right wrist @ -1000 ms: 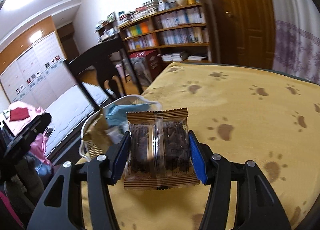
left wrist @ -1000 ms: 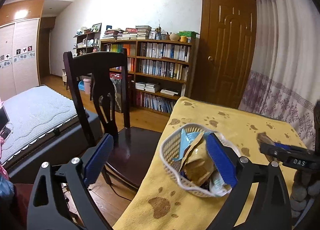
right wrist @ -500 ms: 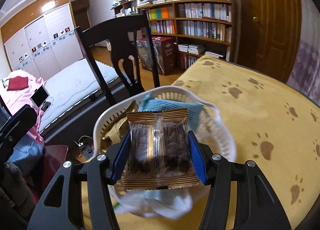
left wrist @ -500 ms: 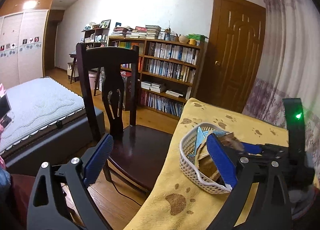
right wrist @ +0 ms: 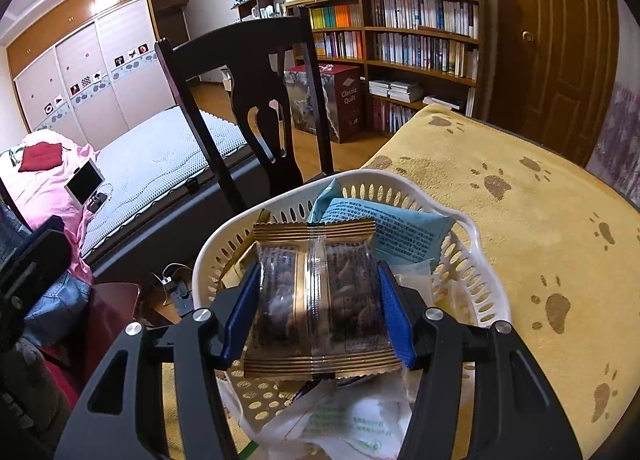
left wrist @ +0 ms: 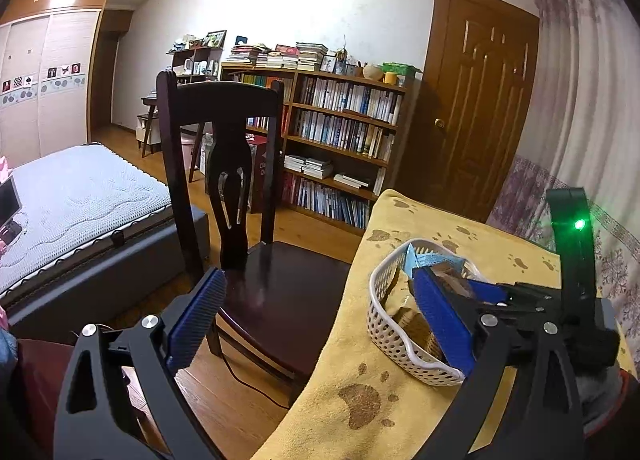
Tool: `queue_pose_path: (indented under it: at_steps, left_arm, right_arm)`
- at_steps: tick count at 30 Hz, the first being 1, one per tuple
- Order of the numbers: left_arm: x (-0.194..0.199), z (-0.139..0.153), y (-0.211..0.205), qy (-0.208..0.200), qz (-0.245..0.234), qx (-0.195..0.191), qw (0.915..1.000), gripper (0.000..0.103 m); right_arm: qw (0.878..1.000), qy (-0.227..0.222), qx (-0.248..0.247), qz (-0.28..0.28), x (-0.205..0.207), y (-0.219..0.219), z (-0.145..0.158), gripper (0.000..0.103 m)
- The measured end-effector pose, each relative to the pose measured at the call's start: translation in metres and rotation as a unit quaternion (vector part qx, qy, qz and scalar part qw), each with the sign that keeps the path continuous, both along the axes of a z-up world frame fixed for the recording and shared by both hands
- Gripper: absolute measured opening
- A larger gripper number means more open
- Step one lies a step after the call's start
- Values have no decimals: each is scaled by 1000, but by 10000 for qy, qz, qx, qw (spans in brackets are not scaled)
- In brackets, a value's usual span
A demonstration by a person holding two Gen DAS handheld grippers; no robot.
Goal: Organize snacks
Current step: 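Carry the brown cookie packet into the basket and open the right tool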
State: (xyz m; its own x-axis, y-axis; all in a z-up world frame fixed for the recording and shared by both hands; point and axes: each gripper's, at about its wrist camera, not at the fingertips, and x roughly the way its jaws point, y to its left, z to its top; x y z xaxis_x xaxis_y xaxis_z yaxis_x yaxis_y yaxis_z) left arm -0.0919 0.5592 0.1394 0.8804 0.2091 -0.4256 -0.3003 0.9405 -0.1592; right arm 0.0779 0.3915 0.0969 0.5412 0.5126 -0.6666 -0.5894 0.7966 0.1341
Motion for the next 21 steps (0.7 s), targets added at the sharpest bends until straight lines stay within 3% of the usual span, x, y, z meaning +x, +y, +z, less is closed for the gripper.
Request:
queue_pose_path:
  at_steps: [6,11,21]
  left_arm:
    - [2,-1,-5,17,-80,12,10000,100]
    - [1,-1,-11,0,-93,140,9999,100]
    - [3,-1,-36,63,-216,485,9986,100]
  right_arm:
    - [9989,-126,424,-170,-2,-23,19,65]
    - [9979,-191,549,-298,-10,-43,26,66]
    - [9964,-345,471,-612,-39,-86,15,70]
